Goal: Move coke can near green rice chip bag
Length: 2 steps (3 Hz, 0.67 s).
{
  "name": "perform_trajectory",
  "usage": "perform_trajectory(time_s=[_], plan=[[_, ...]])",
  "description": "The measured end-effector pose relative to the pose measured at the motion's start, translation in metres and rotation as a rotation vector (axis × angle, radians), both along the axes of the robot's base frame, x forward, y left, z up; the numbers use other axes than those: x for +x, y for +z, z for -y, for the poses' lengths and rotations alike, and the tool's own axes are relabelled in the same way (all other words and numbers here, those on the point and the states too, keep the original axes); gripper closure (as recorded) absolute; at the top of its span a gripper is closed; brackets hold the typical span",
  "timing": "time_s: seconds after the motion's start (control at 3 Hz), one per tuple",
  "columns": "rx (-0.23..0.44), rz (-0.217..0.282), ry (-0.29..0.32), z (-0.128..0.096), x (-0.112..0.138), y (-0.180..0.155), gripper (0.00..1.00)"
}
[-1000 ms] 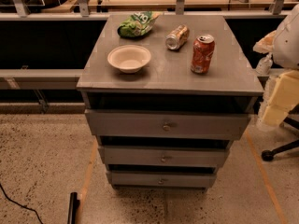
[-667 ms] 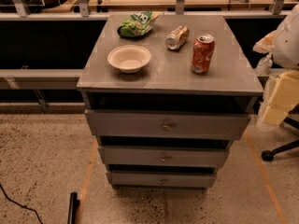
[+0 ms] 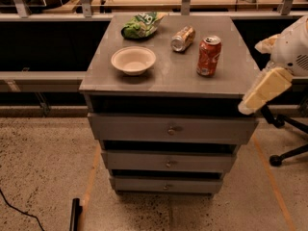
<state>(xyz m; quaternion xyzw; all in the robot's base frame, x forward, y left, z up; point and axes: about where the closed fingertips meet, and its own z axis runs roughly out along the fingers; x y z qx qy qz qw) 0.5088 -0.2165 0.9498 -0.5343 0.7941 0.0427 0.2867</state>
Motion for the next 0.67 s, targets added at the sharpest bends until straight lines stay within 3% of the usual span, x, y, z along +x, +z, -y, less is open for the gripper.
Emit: perform_trajectory(time_s=[0.33, 0.67], plan=[[0.226, 0.115, -0.033, 0.002, 0.049, -0.002, 0.00], [0.387, 0.256, -0.042, 0.007, 0.099, 0.003, 0.00]])
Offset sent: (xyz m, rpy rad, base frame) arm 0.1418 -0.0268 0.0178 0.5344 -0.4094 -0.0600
